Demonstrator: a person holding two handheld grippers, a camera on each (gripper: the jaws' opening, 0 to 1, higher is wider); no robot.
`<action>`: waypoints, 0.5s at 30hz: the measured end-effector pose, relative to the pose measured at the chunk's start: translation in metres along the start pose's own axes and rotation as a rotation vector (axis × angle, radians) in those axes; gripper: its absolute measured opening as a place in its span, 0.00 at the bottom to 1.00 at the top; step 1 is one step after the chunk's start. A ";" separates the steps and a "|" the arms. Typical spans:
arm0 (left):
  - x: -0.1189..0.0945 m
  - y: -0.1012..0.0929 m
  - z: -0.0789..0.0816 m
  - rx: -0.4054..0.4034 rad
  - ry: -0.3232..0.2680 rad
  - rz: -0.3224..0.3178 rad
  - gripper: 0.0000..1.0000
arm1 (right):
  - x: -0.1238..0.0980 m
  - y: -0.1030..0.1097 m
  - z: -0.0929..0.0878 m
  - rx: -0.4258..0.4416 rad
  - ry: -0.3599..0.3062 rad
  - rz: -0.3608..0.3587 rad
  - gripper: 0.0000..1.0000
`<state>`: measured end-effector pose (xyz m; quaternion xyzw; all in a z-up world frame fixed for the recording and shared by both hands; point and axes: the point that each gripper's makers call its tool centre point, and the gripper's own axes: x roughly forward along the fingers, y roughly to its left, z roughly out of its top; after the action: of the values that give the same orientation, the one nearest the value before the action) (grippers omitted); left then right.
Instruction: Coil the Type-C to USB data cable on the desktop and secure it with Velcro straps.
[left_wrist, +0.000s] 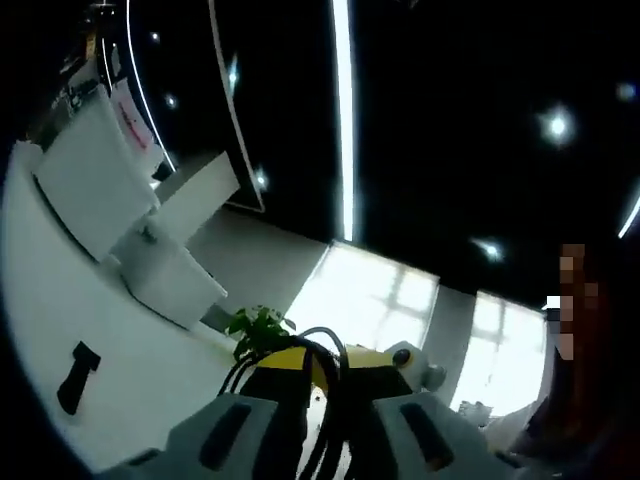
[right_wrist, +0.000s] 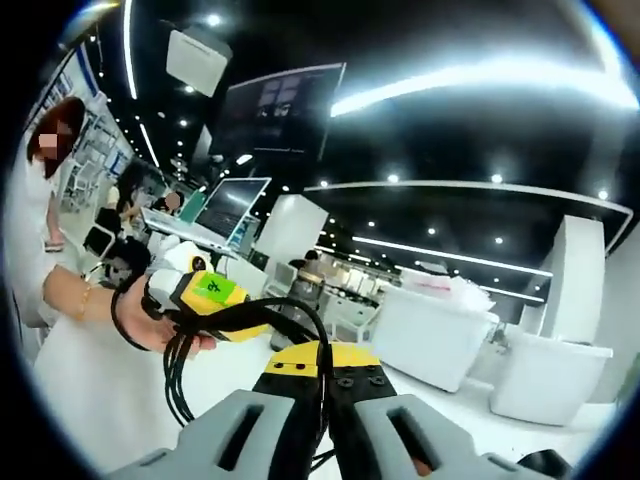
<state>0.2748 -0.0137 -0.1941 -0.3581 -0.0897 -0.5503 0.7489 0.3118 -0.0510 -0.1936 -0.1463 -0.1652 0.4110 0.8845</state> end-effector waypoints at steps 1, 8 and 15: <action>0.000 -0.001 0.000 -0.006 0.000 -0.006 0.17 | 0.001 -0.001 -0.001 0.000 0.007 -0.001 0.00; 0.003 0.005 -0.007 0.229 0.087 0.083 0.19 | 0.001 -0.006 -0.002 0.002 0.019 -0.016 0.00; 0.005 0.005 -0.016 0.340 0.137 0.121 0.21 | 0.004 -0.007 -0.013 -0.052 0.076 -0.030 0.00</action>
<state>0.2770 -0.0271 -0.2051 -0.1930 -0.1085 -0.5044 0.8346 0.3243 -0.0534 -0.2016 -0.1821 -0.1443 0.3875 0.8921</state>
